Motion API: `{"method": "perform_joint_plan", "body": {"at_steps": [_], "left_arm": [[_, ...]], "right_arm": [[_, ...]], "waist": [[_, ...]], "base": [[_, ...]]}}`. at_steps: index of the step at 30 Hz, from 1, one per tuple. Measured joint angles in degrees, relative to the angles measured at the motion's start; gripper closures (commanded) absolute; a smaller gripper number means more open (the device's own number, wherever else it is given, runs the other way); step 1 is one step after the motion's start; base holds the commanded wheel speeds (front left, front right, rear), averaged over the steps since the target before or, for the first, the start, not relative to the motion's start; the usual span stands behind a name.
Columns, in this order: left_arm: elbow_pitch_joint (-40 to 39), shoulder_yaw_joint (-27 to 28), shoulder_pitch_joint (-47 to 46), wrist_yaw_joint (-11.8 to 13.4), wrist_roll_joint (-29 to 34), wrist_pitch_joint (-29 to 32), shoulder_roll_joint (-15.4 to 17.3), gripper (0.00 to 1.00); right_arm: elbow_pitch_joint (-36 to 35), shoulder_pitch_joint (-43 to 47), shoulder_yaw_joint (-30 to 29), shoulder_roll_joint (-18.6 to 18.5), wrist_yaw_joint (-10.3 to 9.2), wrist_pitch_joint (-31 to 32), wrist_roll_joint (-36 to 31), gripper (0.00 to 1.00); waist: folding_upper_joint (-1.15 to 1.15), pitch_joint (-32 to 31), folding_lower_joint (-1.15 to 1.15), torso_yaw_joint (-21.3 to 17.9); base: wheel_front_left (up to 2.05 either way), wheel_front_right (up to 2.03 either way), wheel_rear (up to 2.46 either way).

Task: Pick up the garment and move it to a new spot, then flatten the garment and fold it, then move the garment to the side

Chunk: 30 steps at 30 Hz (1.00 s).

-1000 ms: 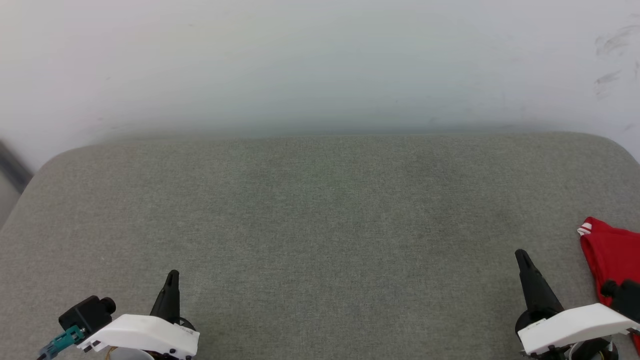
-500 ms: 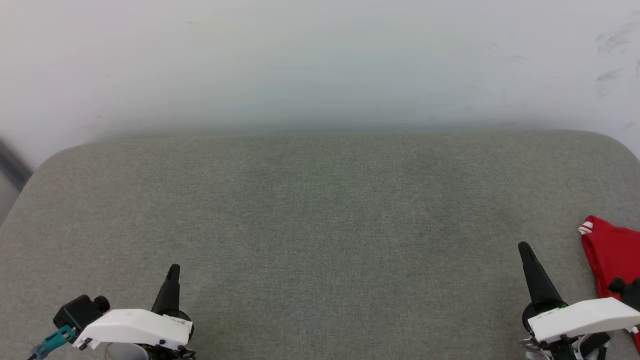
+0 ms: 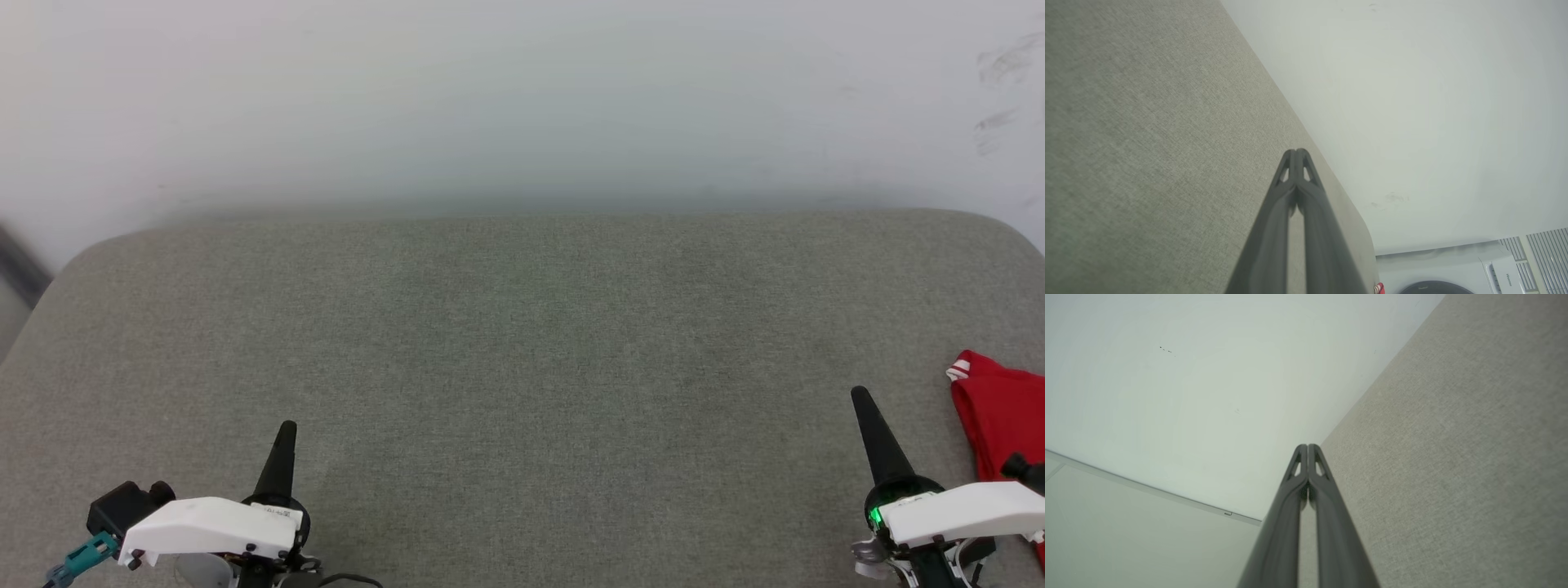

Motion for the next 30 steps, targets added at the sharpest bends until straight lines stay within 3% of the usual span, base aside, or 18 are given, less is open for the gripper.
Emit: {"method": "perform_joint_plan", "body": {"at_steps": [30], "left_arm": [[1.4, 4.9, -1.7, -3.8, -11.7, 4.1, -3.5, 1.00]], "right_arm": [[2.4, -2.2, -1.0, 0.0, -0.01, 1.3, 16.3, 1.00]], "waist": [[0.00, 0.8, 0.00, 0.1]], "base": [[0.00, 0.00, 0.00]]}}
